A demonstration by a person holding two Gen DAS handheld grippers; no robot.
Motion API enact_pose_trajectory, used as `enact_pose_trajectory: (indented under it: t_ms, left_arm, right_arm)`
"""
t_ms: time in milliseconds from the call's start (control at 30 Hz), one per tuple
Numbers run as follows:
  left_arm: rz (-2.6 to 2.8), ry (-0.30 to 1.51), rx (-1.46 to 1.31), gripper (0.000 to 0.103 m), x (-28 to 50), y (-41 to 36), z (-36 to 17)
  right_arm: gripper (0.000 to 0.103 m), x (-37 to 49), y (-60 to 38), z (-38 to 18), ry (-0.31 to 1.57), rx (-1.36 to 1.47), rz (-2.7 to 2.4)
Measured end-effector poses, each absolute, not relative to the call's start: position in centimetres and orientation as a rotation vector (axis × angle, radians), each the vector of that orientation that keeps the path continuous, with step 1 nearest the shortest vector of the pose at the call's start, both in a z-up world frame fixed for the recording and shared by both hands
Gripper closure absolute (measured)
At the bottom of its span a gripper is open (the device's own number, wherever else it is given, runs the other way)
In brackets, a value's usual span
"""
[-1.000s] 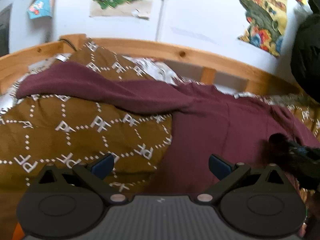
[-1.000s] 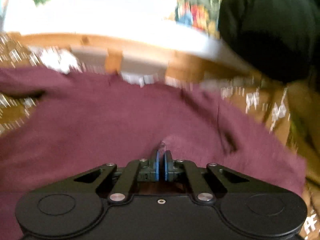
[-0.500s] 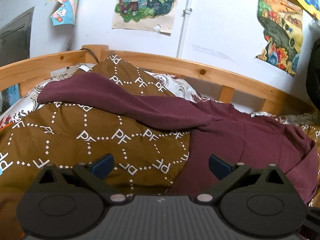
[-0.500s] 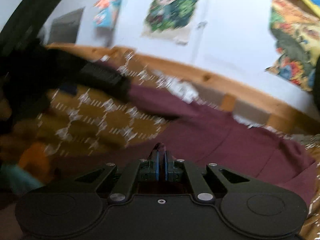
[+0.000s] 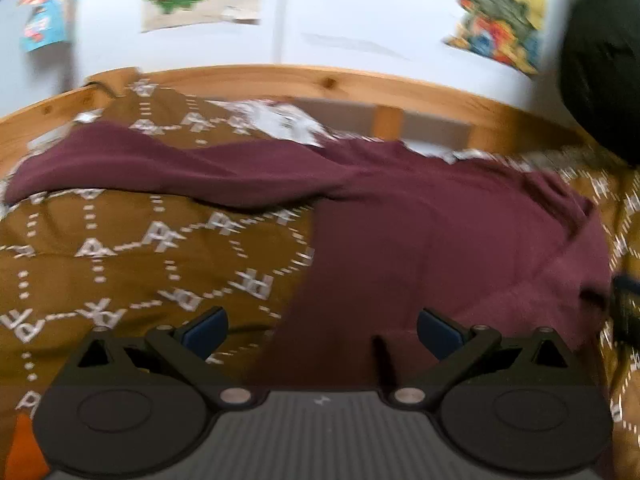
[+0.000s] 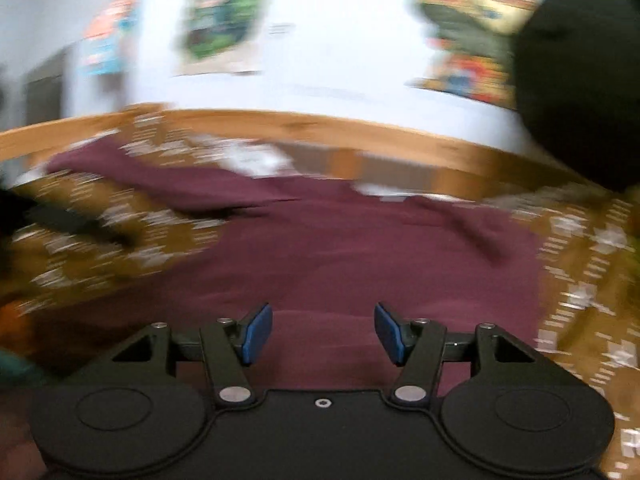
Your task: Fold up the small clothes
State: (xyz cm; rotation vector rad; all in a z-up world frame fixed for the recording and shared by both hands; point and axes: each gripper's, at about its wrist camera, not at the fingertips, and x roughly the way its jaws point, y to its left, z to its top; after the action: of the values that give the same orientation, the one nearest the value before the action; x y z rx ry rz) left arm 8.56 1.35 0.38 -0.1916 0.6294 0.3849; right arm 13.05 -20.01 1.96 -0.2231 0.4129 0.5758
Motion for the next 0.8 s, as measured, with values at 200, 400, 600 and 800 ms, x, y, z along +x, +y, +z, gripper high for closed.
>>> enact_pose_trajectory:
  t_ms: [200, 400, 600, 800]
  left_arm:
    - [0.370, 0.747, -0.124, 0.001, 10.9, -0.4, -2.0]
    - [0.367, 0.824, -0.100, 0.001, 12.1, -0.6, -4.0]
    - [0.350, 0.885, -0.109, 0.001, 13.2, -0.6, -5.7]
    - [0.343, 0.889, -0.080, 0.001, 13.1, -1.0, -5.7]
  right_arm:
    - [0.045, 21.1, -24.3, 2.6, 0.395, -0.135, 0.319]
    - [0.076, 31.3, -26.4, 2.0, 0.541, -0.060, 0.324]
    - [0.095, 32.3, -26.5, 4.5, 0.426, -0.057, 0.376]
    - [0.077, 34.4, -27.0, 3.7, 0.510, -0.057, 0.295]
